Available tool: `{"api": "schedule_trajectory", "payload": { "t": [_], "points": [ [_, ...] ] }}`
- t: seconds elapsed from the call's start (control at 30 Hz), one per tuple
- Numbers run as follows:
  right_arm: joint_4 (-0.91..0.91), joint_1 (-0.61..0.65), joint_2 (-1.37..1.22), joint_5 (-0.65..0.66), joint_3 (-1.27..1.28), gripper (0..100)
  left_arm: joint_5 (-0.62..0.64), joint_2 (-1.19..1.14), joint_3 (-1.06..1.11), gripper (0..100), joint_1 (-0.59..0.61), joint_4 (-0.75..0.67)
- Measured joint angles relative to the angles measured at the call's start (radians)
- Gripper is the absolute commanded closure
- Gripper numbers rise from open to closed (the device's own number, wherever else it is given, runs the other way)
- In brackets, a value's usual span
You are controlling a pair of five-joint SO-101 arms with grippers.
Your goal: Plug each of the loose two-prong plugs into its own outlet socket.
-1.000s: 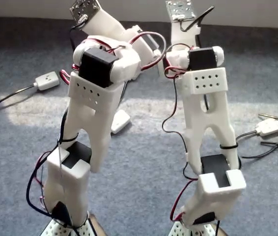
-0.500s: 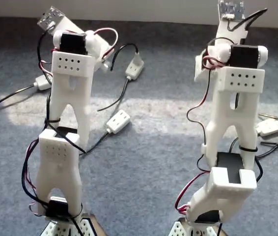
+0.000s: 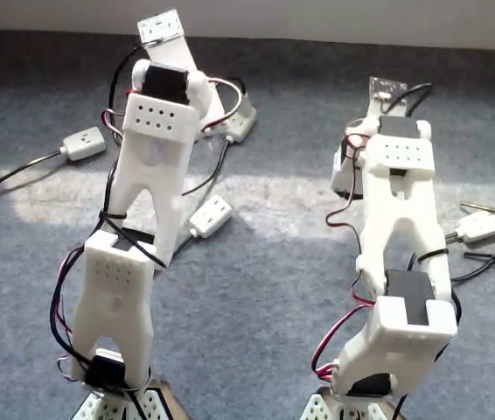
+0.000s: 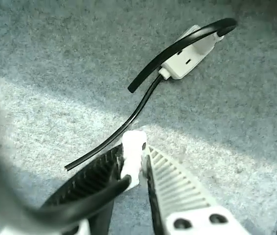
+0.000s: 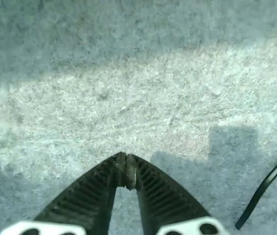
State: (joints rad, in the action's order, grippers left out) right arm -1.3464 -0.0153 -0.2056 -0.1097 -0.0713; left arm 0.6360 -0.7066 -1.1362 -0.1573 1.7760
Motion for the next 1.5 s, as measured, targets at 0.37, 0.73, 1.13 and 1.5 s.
{"api": "schedule_trajectory", "payload": {
  "t": [0.37,0.73,1.13,1.5],
  "points": [
    [0.207,0.000,0.000,-0.014,0.153,99.1,0.221,0.377,0.600,99,-0.044,-0.012],
    [0.348,0.000,0.000,-0.014,0.247,99.1,0.356,0.402,0.878,99,-0.103,-0.219],
    [0.365,0.000,0.000,-0.014,0.247,99.1,0.381,0.402,0.933,99,-0.103,-0.354],
    [0.365,0.000,0.000,-0.014,0.247,99.1,0.344,0.404,1.026,99,-0.104,-0.489]
  ]
}}
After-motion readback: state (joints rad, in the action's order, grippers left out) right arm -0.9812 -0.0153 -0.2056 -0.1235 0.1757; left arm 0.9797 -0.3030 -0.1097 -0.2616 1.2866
